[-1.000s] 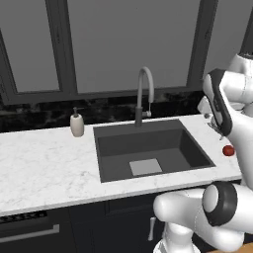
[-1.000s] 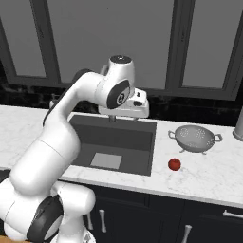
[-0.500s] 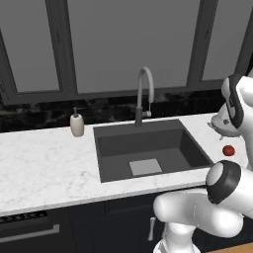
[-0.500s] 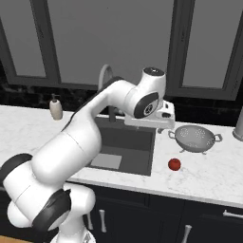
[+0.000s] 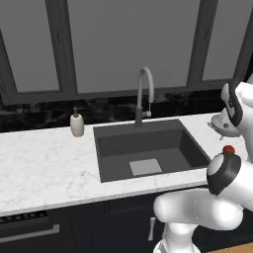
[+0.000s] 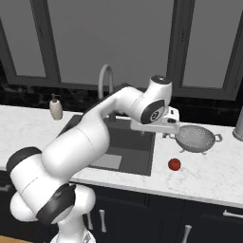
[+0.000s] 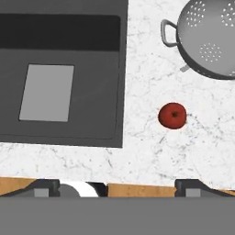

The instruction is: Put the colander in the sink, put the apple in the colander, and turn on the sink faucet and pour water over the colander.

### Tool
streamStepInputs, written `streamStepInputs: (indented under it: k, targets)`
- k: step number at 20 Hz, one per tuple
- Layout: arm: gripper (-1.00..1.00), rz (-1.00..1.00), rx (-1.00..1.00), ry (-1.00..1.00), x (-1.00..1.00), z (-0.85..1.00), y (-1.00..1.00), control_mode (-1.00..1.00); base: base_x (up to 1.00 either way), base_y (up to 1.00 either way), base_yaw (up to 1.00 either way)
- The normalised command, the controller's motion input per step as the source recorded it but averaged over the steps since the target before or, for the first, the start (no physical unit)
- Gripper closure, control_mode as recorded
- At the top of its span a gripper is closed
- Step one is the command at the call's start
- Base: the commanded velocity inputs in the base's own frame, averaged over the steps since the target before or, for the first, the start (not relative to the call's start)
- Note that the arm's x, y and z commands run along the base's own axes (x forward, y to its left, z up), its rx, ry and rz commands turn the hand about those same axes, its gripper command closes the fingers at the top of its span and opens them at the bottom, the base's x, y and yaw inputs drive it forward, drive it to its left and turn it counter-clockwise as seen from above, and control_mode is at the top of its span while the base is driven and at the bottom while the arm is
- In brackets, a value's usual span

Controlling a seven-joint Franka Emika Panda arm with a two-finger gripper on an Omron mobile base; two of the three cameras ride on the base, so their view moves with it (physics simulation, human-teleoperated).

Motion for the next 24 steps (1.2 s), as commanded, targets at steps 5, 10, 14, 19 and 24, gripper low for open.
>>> streamStepInputs:
  k: [5,10,14,19,24]
  targets:
    - [-1.00,0.00,0.00,0.00,0.32,-0.35,-0.11,-1.00,0.00,0.00,0.00]
    - [-1.00,0.00,0.00,0.00,0.49,-0.29,-0.11,-1.00,0.00,0.00,0.00]
    - [-1.00,0.00,0.00,0.02,0.50,-0.07,-0.22,-1.00,0.00,0.00,0.00]
    - [-1.00,0.00,0.00,0.02,0.38,-0.01,-0.32,-1.00,0.00,0.00,0.00]
    - [-1.00,0.00,0.00,0.00,0.07,-0.26,-0.10,-1.00,0.00,0.00,0.00]
